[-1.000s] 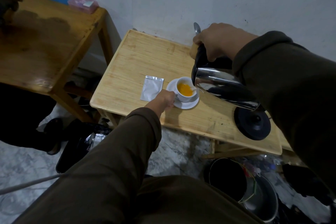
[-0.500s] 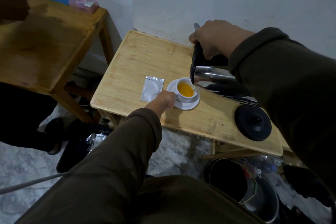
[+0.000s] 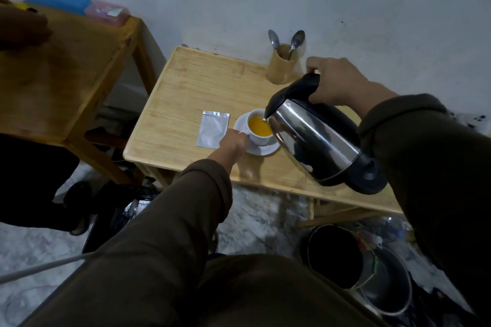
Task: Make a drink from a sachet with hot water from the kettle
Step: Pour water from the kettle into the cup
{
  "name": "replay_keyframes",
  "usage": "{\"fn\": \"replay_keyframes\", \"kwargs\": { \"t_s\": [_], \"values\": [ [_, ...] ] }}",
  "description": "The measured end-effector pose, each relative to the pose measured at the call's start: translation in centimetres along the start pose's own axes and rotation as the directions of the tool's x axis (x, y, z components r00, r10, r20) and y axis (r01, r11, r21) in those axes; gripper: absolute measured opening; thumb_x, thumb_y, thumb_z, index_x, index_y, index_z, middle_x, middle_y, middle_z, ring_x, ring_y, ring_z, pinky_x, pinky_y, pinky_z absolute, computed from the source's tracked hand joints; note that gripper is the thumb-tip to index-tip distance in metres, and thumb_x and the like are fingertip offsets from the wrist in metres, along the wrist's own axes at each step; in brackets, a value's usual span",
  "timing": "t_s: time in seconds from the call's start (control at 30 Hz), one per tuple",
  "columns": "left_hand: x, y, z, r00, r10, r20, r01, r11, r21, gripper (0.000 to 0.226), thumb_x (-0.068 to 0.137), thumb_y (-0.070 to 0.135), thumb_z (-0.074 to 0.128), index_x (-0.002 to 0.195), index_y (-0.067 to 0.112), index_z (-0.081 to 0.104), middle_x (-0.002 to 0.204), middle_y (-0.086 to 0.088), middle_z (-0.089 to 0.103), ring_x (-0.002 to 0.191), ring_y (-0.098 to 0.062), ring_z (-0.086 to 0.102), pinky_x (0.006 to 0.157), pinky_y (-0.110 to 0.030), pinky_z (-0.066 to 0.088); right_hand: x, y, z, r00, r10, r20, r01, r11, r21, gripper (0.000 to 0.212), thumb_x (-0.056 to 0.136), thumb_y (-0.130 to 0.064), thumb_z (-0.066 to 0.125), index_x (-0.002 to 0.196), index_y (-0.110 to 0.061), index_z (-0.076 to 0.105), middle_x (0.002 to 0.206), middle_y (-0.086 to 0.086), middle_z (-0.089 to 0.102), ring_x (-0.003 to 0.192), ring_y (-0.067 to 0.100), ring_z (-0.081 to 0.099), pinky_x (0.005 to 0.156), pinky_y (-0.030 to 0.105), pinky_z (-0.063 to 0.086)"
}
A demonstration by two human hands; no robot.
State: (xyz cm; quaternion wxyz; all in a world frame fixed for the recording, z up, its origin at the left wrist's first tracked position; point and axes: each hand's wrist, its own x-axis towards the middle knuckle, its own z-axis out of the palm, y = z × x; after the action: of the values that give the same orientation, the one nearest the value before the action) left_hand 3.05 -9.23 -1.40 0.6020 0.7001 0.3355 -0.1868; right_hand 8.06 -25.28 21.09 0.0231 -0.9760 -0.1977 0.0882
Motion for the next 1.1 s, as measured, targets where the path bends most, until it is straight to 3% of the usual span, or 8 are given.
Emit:
{"fn": "replay_keyframes", "kwargs": {
  "t_s": [0.17,0.23,0.33,0.43,0.57,0.77,1.0,1.1],
  "values": [
    [-7.2,2.3,0.0,0.994,-0.009,-0.107,0.006,0.999,-0.032,0.049,0.095,0.024,0.042,0.142,0.009,0.038,0.144,-0.020,0.046,0.131,-0.036,0.045,0.106,-0.041,0.040,-3.3,4.9,1.4,0.946,0.292,-0.138,-0.263,0.944,0.198,0.023,0.073,-0.016,0.067,0.089,-0.009,0.052,0.087,0.012,0.052,0.082,0.029,0.050,0.070,0.029,0.034],
    [-8.0,2.2,0.4,0.991,0.004,-0.134,-0.012,0.998,-0.061,0.051,0.095,0.024,0.044,0.143,0.010,0.035,0.146,-0.019,0.043,0.133,-0.035,0.043,0.107,-0.039,0.038,-4.8,6.7,2.1,0.861,0.460,-0.218,-0.387,0.869,0.308,0.027,0.072,-0.019,0.066,0.092,-0.004,0.056,0.092,0.017,0.058,0.091,0.035,0.057,0.071,0.030,0.037],
    [-8.5,1.9,0.9,0.987,0.032,-0.157,-0.041,0.998,-0.054,0.051,0.095,0.025,0.043,0.143,0.010,0.035,0.145,-0.019,0.044,0.132,-0.035,0.043,0.105,-0.038,0.039,-7.3,8.2,2.7,0.680,0.687,-0.256,-0.492,0.687,0.534,0.044,0.075,-0.020,0.063,0.114,-0.001,0.056,0.119,0.020,0.060,0.110,0.036,0.057,0.077,0.031,0.042],
    [-9.0,1.9,1.4,0.985,0.038,-0.169,-0.045,0.998,-0.039,0.052,0.097,0.025,0.039,0.146,0.010,0.031,0.146,-0.019,0.043,0.133,-0.034,0.043,0.104,-0.037,0.039,-9.3,9.3,3.8,0.529,0.822,-0.210,-0.429,0.473,0.770,0.044,0.081,-0.019,0.058,0.121,-0.004,0.048,0.127,0.014,0.055,0.101,0.024,0.055,0.080,0.026,0.041],
    [-9.2,1.3,2.5,0.978,0.074,-0.196,-0.079,0.997,-0.022,0.055,0.099,0.021,0.036,0.151,0.013,0.020,0.150,-0.016,0.040,0.136,-0.034,0.041,0.106,-0.036,0.037,-10.9,9.9,5.9,0.437,0.868,-0.237,-0.350,0.407,0.844,0.025,0.086,-0.017,0.049,0.109,-0.010,0.040,0.124,0.014,0.055,0.099,0.025,0.056,0.079,0.024,0.039],
    [-9.7,0.7,5.0,0.976,0.063,-0.211,-0.069,0.997,-0.023,0.069,0.100,0.018,0.036,0.154,0.021,-0.005,0.150,-0.018,0.039,0.135,-0.035,0.043,0.104,-0.037,0.036,-12.1,10.6,8.8,0.304,0.920,-0.246,-0.397,0.357,0.845,0.043,0.091,-0.013,0.050,0.130,-0.006,0.034,0.134,0.016,0.051,0.119,0.032,0.056,0.099,0.036,0.047],
    [-9.9,1.0,5.9,0.966,0.040,-0.257,-0.054,0.997,-0.048,0.072,0.098,0.014,0.039,0.154,0.021,-0.005,0.150,-0.019,0.039,0.134,-0.035,0.043,0.105,-0.039,0.037,-12.6,10.9,10.2,0.237,0.937,-0.256,-0.404,0.335,0.851,0.041,0.094,-0.015,0.047,0.131,-0.004,0.033,0.137,0.016,0.046,0.121,0.032,0.053,0.098,0.036,0.046],
    [-10.1,1.2,6.1,0.961,0.034,-0.275,-0.053,0.997,-0.062,0.072,0.097,0.014,0.040,0.154,0.021,-0.004,0.149,-0.020,0.040,0.134,-0.035,0.044,0.104,-0.038,0.038,-12.7,11.1,10.6,0.244,0.937,-0.252,-0.411,0.335,0.848,0.041,0.095,-0.016,0.047,0.131,-0.002,0.032,0.138,0.017,0.045,0.122,0.033,0.053,0.097,0.035,0.047]
  ]
}}
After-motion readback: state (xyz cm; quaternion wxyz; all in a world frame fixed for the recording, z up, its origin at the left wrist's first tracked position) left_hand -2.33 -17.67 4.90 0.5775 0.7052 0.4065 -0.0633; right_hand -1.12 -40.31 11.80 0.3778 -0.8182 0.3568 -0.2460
